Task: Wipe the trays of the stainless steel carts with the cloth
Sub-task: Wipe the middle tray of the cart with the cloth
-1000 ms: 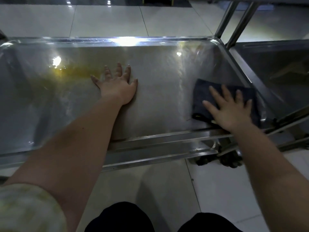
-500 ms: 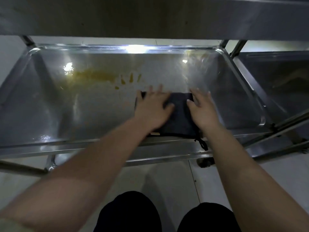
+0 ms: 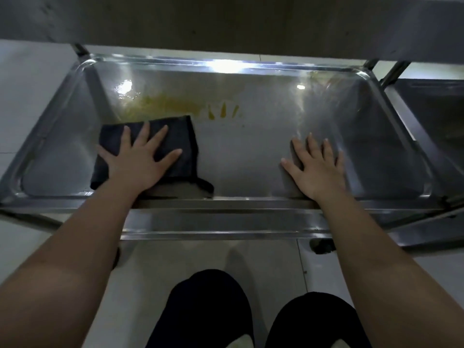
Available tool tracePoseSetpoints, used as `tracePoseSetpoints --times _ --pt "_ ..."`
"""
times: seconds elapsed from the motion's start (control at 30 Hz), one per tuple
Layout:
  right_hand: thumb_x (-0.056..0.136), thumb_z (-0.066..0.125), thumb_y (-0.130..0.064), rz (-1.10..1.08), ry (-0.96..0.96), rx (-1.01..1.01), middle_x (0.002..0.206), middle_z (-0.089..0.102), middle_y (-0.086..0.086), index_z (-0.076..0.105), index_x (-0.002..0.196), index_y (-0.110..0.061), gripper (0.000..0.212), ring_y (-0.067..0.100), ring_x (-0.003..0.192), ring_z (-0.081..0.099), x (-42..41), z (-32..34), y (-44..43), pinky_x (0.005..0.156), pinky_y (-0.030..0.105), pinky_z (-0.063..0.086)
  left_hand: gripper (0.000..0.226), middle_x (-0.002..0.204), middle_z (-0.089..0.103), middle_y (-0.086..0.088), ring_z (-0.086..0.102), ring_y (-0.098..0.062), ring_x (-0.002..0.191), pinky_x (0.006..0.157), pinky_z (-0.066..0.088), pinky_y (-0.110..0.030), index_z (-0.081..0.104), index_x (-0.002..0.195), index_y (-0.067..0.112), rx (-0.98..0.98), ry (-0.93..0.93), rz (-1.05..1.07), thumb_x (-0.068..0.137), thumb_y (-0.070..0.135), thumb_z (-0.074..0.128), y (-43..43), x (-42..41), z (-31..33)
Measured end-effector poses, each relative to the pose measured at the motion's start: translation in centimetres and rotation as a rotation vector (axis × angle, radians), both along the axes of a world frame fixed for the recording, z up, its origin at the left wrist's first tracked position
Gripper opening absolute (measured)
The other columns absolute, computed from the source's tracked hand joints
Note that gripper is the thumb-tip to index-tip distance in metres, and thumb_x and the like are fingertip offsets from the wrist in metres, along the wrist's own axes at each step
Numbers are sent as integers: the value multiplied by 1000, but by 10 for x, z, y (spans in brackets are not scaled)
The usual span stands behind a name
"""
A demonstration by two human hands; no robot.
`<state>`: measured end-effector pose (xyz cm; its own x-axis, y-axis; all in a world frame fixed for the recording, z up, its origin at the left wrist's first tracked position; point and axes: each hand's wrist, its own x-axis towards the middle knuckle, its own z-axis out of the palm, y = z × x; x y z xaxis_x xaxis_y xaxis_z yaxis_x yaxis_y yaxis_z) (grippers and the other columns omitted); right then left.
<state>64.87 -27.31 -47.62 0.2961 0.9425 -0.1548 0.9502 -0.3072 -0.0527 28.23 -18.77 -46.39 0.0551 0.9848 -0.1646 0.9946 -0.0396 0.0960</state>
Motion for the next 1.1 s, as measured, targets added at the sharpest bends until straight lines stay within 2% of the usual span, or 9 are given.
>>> tracePoseSetpoints --times 0.1,0.23,0.3,0.47,0.57,0.8,0.9,1.0,1.1 --pt "87 10 -77 -8 -27 3 164 -7 -6 -4 151 -49 71 29 150 -8 -3 0 1 118 56 -6 88 163 -10 12 -13 -33 149 100 -9 -80 -6 143 63 5 -3 -29 61 96 -4 -11 36 -1" --pt "91 13 -72 -6 -18 10 164 -8 -7 -4 151 -49 67 28 150 -8 -3 1 0 118 55 -6 88 163 -13 9 -16 -36 148 92 -17 -81 -10 143 61 30 -28 -284 63 96 -3 -52 141 -8" --pt "92 16 -66 -7 -4 11 164 -6 -7 -3 151 -49 64 27 150 -7 -1 2 -2 118 55 -6 88 163 -12 9 -17 -35 147 90 -21 -80 -8 144 61 31 -28 -324 63 96 -2 -64 170 -7" --pt "97 19 -57 -94 125 34 164 3 -9 12 151 -46 56 28 150 -3 -16 9 19 115 61 -6 87 163 -10 12 -15 -29 149 95 -18 -78 -3 145 61 58 -93 -295 66 96 4 -60 158 -9" --pt "102 19 -43 9 85 77 164 4 -10 13 153 -40 52 28 150 -3 -37 11 40 115 61 -4 86 163 -9 13 -15 -28 149 97 -18 -77 -4 144 62 45 -94 -277 66 96 3 -62 151 -8" --pt "92 11 -70 33 39 79 164 0 -11 5 152 -47 65 32 150 -4 -36 -2 47 115 60 -7 89 163 -1 16 -7 -26 150 102 -7 -78 3 145 62 71 -35 -93 63 97 5 -8 59 -9" --pt "86 6 -77 42 -7 71 164 -2 -9 0 150 -51 70 34 149 -5 -38 -6 49 113 63 -8 92 164 -2 13 -8 -29 150 103 -8 -79 3 145 62 14 -44 7 60 98 6 30 18 -3" --pt "84 2 -79 35 -47 66 164 -4 -8 -3 148 -54 69 37 149 -8 -40 -8 52 107 69 -14 92 164 -8 9 -13 -35 148 97 -11 -81 -6 142 65 -22 -5 18 58 101 1 55 34 -4" --pt "83 0 -79 36 -51 72 164 -4 -7 -3 148 -55 69 37 148 -9 -39 -11 52 108 70 -14 89 164 -10 5 -15 -38 147 95 -12 -82 -8 141 65 -20 -12 -115 59 100 2 69 90 -6"
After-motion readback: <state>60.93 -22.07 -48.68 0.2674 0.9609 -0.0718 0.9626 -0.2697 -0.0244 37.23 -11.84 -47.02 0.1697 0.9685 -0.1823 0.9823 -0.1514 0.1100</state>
